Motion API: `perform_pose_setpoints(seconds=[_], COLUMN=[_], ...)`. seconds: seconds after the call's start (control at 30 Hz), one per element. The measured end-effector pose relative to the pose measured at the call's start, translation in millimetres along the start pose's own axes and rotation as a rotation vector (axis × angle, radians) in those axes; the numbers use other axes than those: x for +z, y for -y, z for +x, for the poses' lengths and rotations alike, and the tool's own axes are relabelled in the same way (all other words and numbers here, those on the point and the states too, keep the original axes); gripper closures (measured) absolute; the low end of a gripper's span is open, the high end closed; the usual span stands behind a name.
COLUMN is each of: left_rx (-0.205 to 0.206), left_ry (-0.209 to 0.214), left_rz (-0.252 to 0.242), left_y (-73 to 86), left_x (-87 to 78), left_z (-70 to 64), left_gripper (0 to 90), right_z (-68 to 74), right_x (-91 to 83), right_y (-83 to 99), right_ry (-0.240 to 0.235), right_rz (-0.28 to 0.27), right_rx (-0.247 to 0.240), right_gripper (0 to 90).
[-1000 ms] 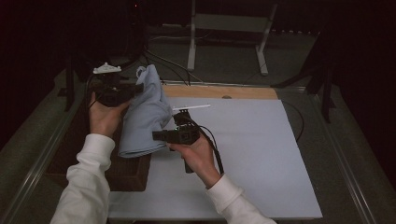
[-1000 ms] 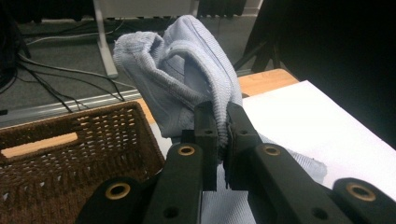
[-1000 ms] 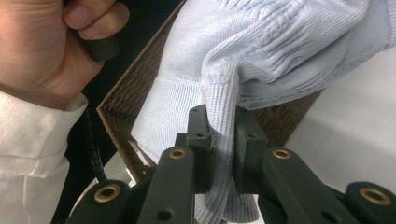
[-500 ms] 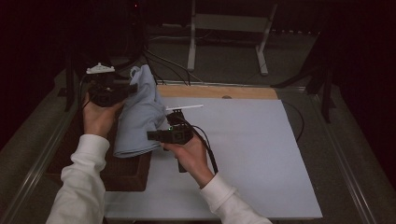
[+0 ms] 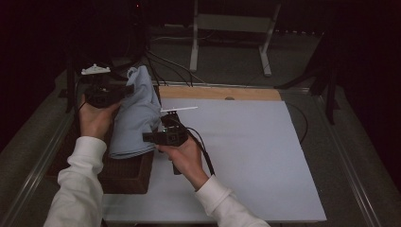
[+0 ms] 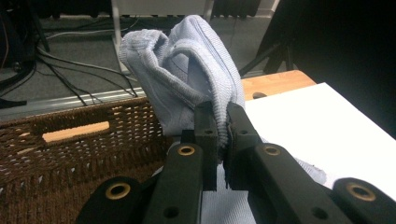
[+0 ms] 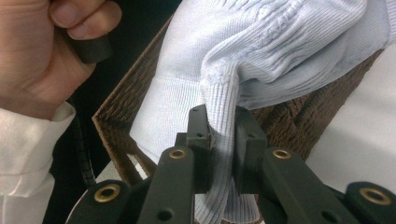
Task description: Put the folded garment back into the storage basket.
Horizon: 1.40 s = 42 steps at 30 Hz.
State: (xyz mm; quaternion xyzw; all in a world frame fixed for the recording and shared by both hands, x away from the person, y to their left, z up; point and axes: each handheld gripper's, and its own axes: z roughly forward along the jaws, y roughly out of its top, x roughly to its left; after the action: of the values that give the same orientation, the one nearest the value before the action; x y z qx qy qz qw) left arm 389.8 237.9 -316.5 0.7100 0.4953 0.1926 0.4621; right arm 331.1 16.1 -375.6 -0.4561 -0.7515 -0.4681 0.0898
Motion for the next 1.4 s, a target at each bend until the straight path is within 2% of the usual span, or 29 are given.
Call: perform_pose_setpoints(seconds=[0.37, 1.1, 1.4], left_rx=[-0.001, -0.009, -0.032], left_ry=[-0.012, -0.036, -0.033], left_rz=[0.011, 0.023, 0.011], left_y=[2.6, 13.1, 18.0], left_x=[1.2, -4.2, -8.2], left_z=[7.3, 21.5, 29.1], left_gripper=[86.4, 86.4, 86.4], right_z=[2.7, 16.3, 16.8], right_x=[12.9, 39.3, 48.8], right_y=[0.3, 2.4, 4.1], right_ry=[0.002, 0.017, 0.028], right_rz=[-0.002, 0.024, 0.039], right_rx=[0.010, -0.026, -0.025], right_gripper=[80.1, 79.8, 79.7])
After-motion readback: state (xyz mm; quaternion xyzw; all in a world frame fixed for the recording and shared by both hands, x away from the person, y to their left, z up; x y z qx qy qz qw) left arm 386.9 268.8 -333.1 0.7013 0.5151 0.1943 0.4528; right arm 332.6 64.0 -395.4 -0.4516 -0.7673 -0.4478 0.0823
